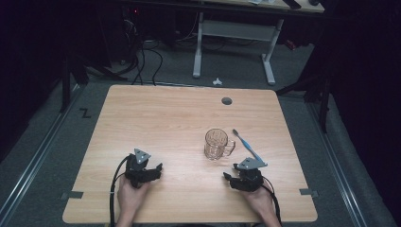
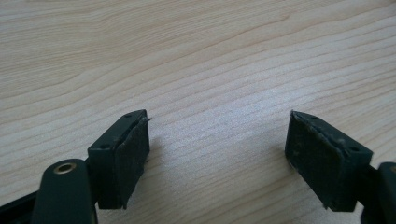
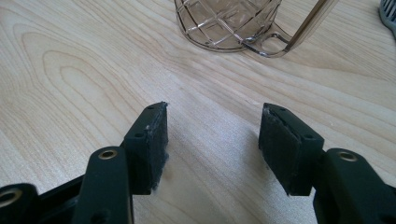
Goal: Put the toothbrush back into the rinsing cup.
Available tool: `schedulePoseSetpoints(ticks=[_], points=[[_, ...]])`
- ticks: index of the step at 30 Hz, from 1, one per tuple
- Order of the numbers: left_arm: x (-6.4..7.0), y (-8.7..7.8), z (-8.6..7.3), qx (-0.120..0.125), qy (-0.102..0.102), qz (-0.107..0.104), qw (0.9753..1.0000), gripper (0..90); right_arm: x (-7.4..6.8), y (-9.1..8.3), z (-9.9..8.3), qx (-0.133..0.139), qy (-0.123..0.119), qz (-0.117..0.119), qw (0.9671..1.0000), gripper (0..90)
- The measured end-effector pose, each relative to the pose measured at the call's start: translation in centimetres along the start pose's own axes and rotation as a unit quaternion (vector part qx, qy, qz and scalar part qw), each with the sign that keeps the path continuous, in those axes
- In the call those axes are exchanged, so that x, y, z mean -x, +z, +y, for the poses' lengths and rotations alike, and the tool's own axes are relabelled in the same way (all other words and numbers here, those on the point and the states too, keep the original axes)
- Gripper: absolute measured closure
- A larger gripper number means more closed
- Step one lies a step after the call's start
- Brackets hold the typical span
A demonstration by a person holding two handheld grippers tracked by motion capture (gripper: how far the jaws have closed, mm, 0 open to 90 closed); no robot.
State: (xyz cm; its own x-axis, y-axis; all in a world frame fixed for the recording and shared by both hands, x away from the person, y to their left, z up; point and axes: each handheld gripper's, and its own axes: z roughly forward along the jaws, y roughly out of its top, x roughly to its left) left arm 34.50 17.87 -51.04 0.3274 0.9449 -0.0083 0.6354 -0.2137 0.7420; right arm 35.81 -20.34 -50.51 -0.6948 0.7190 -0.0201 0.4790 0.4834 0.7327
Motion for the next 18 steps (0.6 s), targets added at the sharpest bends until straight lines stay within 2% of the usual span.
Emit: schedulePoseSetpoints(ticks=[13, 18], points=[[-0.03, 0.00, 0.01, 0.000, -0.001, 0.000, 1.0000, 22.8, 0.19, -0.26, 0.08, -0.008, 0.009, -0.009, 0.9999, 47.4], [-0.04, 0.00, 0.01, 0.000, -0.002, 0.000, 1.0000, 22.9, 0.25, -0.52, 0.02, -0.002, 0.008, -0.009, 0.9999, 48.0]])
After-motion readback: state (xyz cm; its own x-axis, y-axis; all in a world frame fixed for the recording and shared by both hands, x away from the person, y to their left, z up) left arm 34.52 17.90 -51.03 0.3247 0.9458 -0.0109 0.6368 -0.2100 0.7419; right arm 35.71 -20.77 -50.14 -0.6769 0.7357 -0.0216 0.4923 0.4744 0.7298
